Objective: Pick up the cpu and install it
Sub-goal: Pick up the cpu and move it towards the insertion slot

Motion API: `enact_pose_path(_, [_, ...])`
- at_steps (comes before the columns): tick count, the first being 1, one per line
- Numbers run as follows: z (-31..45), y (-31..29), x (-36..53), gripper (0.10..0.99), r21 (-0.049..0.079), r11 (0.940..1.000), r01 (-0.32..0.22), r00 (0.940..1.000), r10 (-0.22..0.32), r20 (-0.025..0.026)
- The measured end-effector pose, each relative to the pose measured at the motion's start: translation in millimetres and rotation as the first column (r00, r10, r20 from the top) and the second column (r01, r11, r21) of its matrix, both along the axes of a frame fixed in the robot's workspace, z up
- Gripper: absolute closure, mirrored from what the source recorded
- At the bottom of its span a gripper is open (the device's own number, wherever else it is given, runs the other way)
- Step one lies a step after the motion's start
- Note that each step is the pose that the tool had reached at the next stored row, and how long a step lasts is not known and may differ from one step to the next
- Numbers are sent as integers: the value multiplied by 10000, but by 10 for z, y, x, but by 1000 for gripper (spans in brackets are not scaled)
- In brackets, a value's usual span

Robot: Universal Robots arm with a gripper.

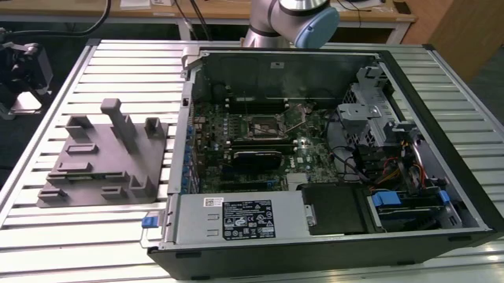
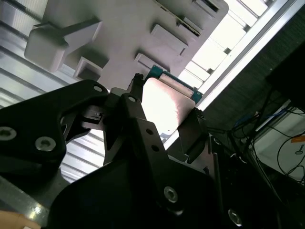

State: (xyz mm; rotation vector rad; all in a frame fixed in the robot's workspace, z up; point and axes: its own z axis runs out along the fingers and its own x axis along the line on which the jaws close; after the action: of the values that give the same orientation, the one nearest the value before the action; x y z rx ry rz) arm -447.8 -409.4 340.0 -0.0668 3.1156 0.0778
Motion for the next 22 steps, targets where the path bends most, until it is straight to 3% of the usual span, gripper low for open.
enact_pose_path(15, [383, 0, 0, 545, 3, 10000, 0, 10000, 0, 15])
enact_pose_path(22, [477, 0, 0, 545, 7, 10000, 0, 10000, 0, 22])
